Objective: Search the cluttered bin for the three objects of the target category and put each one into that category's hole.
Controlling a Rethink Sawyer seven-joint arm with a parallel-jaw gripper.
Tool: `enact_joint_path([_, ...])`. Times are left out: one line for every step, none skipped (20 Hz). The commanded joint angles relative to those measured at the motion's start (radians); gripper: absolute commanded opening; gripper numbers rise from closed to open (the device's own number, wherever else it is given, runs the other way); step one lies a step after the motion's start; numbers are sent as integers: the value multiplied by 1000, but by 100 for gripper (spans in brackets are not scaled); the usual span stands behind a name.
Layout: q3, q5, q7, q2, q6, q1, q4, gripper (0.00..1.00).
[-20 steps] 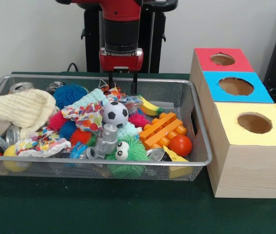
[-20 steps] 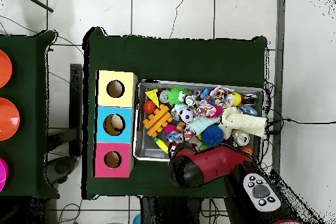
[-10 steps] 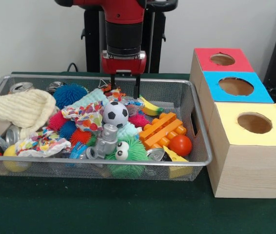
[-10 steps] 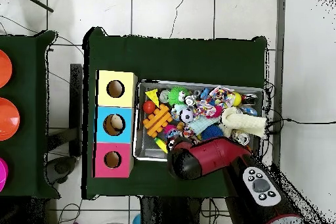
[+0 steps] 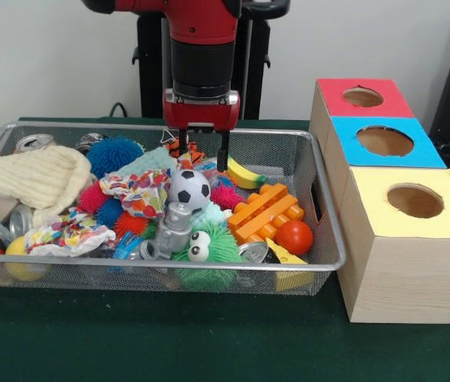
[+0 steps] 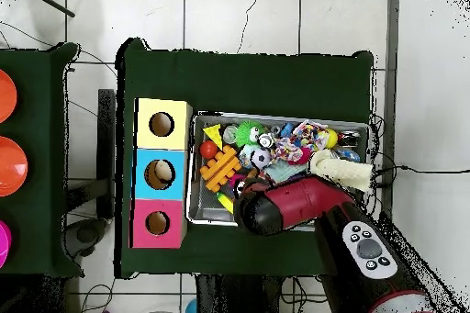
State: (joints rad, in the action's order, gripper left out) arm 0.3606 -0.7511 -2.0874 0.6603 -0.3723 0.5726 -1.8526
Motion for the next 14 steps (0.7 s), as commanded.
enact_joint_path([84, 7, 153, -8, -105, 16, 106, 100])
enact_joint_path([83, 5, 150, -9, -105, 15, 106, 100])
enact_joint_path([80, 2, 144, -10, -101, 13, 107, 100])
enact_joint_path([74, -1, 133, -13, -92, 11, 106, 100])
enact_joint_path([64, -3, 115, -20, -81, 8, 106, 100])
enact_joint_path([51, -7, 90, -29, -64, 2, 108, 100])
enact_joint_path([36, -12, 64, -39, -45, -5, 108, 100])
enact_joint_path([18, -14, 32, -52, -24, -13, 107, 100])
enact_joint_path([5, -22, 12, -65, -4, -19, 108, 100])
enact_joint_path([-3, -34, 6, -71, 10, -25, 111, 100])
enact_joint_path([-2, -33, 11, -72, 7, -24, 111, 100])
enact_joint_path([-1, -33, 16, -73, 4, -23, 110, 100])
enact_joint_path([0, -30, 21, -69, 0, -21, 107, 100])
enact_joint_path([-7, -34, 15, -66, 5, -25, 106, 100])
